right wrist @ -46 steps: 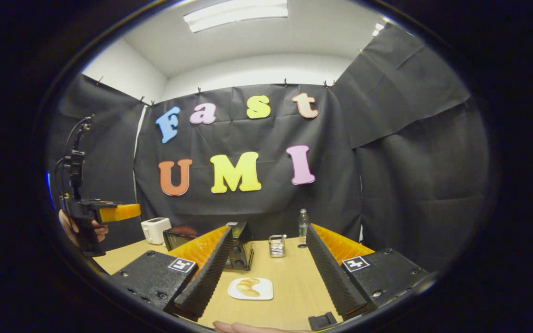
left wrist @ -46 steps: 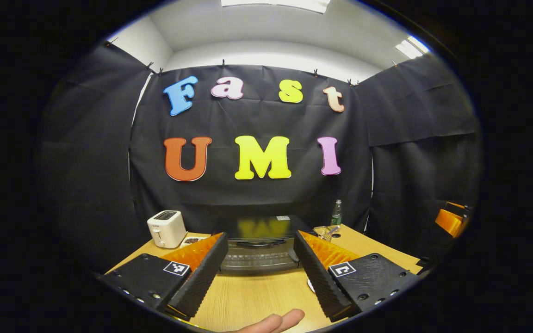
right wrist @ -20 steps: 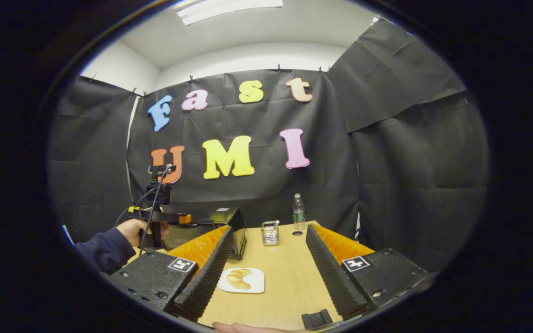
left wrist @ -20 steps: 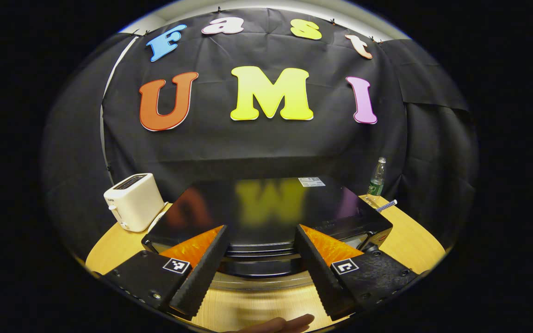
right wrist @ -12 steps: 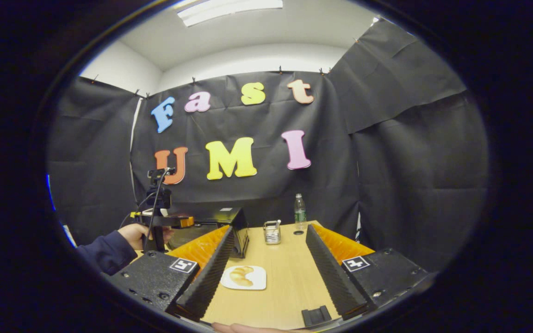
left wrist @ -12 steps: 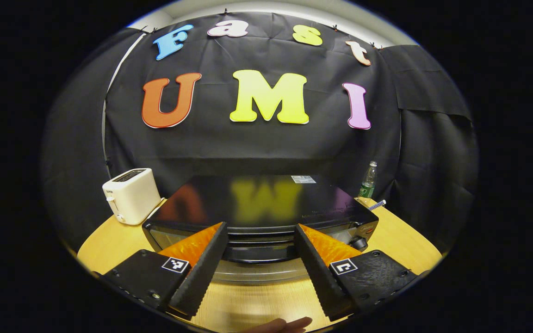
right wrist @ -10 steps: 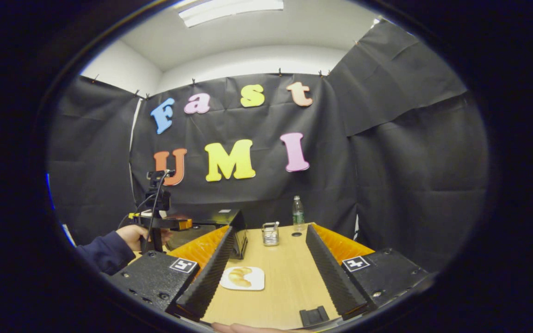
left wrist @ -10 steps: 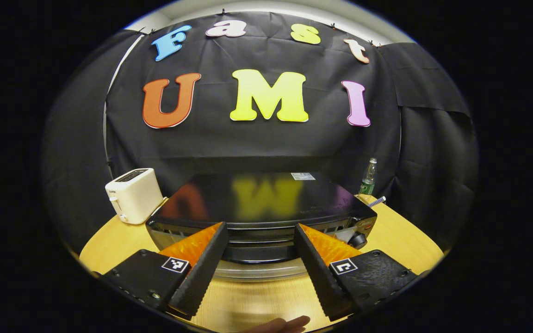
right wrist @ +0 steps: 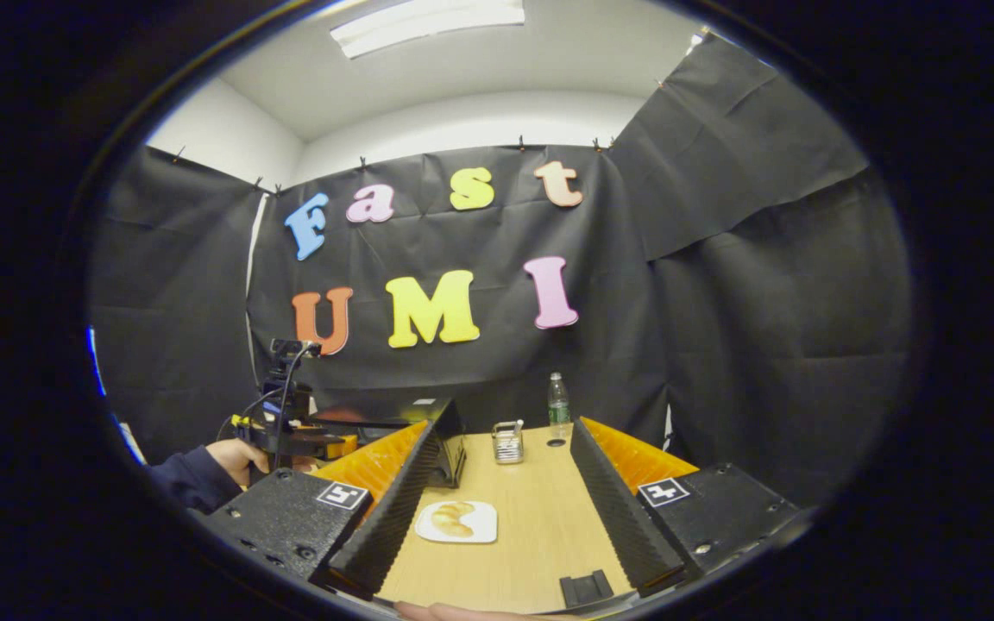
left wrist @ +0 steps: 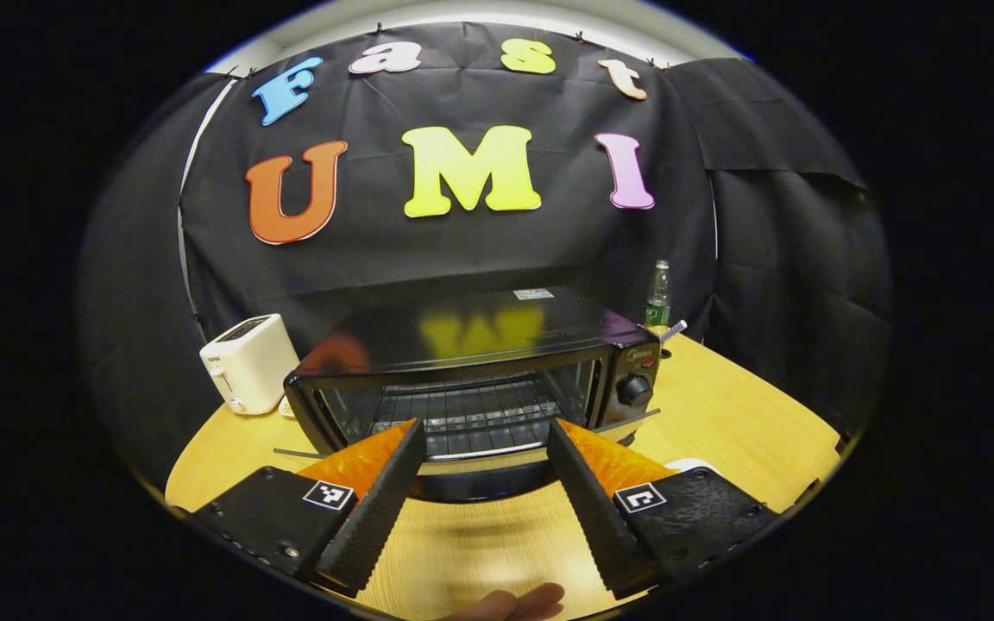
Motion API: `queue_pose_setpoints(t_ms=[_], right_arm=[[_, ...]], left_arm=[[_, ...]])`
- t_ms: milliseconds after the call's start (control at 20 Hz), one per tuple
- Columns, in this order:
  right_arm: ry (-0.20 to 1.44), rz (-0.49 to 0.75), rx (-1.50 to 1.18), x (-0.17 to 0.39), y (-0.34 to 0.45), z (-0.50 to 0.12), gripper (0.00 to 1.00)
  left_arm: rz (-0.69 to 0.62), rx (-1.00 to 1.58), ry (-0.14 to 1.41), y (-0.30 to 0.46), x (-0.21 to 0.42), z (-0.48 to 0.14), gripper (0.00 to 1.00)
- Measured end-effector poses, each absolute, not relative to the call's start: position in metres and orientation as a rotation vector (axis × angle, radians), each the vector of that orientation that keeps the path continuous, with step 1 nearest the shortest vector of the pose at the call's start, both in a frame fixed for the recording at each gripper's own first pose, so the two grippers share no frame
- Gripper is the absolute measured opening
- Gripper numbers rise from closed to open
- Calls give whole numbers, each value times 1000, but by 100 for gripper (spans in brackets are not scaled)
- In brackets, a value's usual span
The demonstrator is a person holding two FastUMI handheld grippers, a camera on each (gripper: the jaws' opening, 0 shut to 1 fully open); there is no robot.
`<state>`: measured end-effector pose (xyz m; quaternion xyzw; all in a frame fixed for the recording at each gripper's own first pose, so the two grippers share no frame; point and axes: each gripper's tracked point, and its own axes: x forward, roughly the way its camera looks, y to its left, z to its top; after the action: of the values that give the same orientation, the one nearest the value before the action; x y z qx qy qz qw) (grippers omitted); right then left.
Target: Open the electric oven with the left hand, put the food in, and close the electric oven.
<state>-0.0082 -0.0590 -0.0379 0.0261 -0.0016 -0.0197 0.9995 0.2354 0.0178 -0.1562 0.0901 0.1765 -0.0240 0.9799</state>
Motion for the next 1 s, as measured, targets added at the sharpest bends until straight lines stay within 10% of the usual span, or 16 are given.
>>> queue_pose_setpoints(t_ms=[350, 400, 1000], right_arm=[[-4, -51, 62, -9, -62, -38, 94], [-9, -55, 64, -9, -64, -37, 94], [31, -67, 61, 3, -74, -55, 94]], left_arm=[[-66, 209, 390, 10, 195, -194, 84], [-74, 202, 411, 9, 188, -203, 96], [-34, 1, 484, 26, 168, -274, 95]])
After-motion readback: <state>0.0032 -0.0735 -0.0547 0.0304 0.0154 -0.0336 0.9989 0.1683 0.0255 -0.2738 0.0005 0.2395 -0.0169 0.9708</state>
